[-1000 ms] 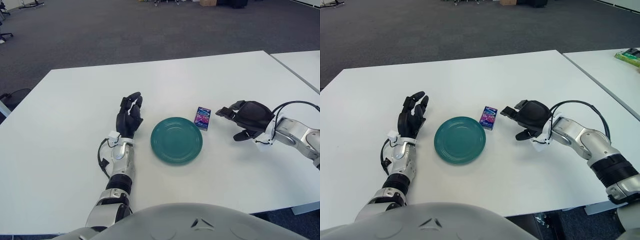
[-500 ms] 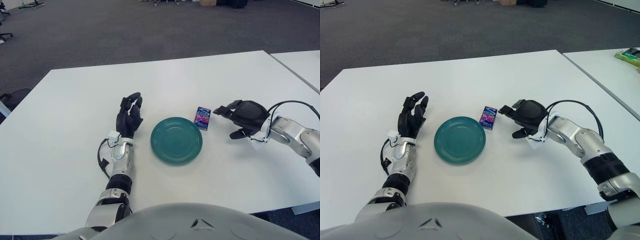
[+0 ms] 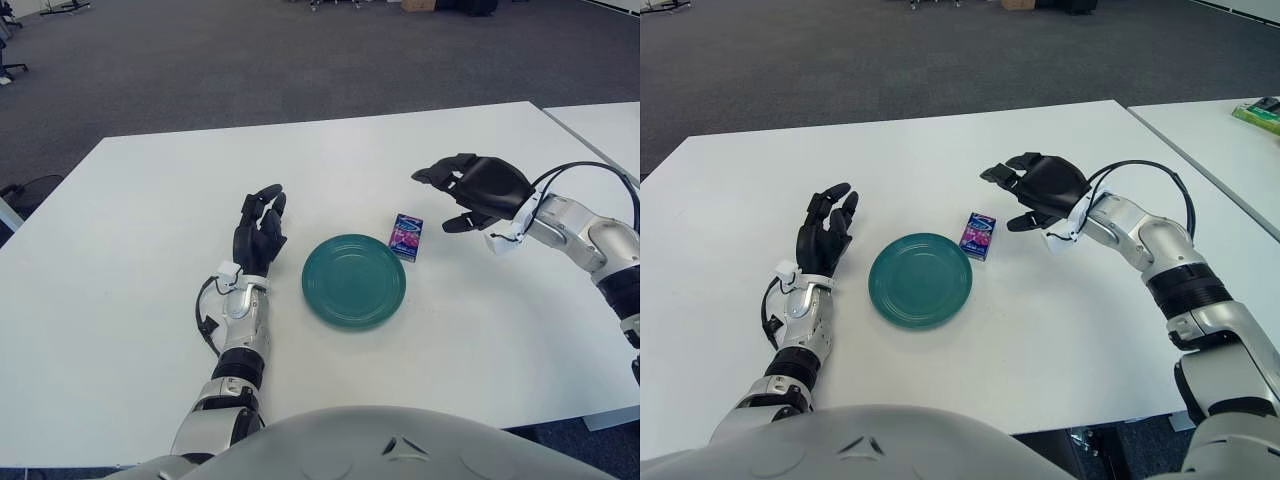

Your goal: Put the gum into the plate.

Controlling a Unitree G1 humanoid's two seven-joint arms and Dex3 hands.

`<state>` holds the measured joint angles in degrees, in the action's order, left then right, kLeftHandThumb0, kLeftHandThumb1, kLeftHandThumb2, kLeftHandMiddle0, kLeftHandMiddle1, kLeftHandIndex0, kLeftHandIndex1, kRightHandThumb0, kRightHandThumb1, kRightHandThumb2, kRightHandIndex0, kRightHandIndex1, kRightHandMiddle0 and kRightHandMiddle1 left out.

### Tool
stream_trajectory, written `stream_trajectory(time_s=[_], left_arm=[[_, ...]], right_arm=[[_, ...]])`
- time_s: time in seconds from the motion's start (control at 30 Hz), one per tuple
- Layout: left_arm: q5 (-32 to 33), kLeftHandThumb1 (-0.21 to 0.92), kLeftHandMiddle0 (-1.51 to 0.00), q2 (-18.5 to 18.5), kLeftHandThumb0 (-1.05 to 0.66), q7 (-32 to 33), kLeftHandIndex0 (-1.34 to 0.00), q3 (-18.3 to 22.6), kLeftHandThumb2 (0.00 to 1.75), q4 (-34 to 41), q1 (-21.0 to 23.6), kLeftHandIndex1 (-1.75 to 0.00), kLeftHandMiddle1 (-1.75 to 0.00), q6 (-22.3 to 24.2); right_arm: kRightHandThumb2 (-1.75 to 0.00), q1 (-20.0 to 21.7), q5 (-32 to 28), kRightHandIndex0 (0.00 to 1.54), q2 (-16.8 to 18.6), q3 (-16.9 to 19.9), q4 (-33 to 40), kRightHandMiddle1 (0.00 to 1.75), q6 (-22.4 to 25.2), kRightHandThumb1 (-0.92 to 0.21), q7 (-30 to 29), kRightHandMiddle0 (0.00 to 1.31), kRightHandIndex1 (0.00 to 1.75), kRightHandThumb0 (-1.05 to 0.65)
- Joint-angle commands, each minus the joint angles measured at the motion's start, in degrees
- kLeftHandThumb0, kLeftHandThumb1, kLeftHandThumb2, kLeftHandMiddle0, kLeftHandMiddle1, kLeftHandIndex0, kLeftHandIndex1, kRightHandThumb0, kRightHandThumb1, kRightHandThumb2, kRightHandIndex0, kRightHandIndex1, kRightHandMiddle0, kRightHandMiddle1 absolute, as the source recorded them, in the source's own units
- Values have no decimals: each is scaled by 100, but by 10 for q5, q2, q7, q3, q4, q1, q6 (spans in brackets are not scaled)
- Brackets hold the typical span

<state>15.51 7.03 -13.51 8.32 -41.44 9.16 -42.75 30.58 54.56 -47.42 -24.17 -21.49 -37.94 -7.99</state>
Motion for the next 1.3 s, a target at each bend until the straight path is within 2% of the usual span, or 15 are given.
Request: stream_trajectory(time_s=[0.0, 0.43, 0.63, 1.0, 1.27], left_arm=[[17, 92, -52, 72, -83, 1, -29, 0, 62, -44, -82, -105, -3, 0], [0, 92, -53, 77, -83, 23, -29, -4, 63, -44, -85, -105, -4, -15], [3, 92, -53, 84, -82, 24, -26, -11, 63, -36, -92, -104, -4, -15], [12, 92, -50, 92, -80, 20, -23, -18, 63, -27, -100, -103, -2, -14], [10, 92, -51, 95, -80, 29, -20, -22, 64, -24, -106, -101, -3, -16]], right_arm=[[-86, 25, 28, 41, 20, -22, -26, 51, -16, -92, -23, 0, 0, -74], [-78, 87, 103, 40, 45, -78, -89, 56, -59, -92, -113, 0, 1, -69], [-77, 132, 144, 38, 60, -120, -129, 57, -67, -92, -124, 0, 0, -65], [-77, 167, 172, 40, 73, -170, -187, 56, -81, -92, -150, 0, 1, -63], [-74, 184, 218, 42, 126, -246, -320, 59, -68, -92, -213, 0, 1, -64]])
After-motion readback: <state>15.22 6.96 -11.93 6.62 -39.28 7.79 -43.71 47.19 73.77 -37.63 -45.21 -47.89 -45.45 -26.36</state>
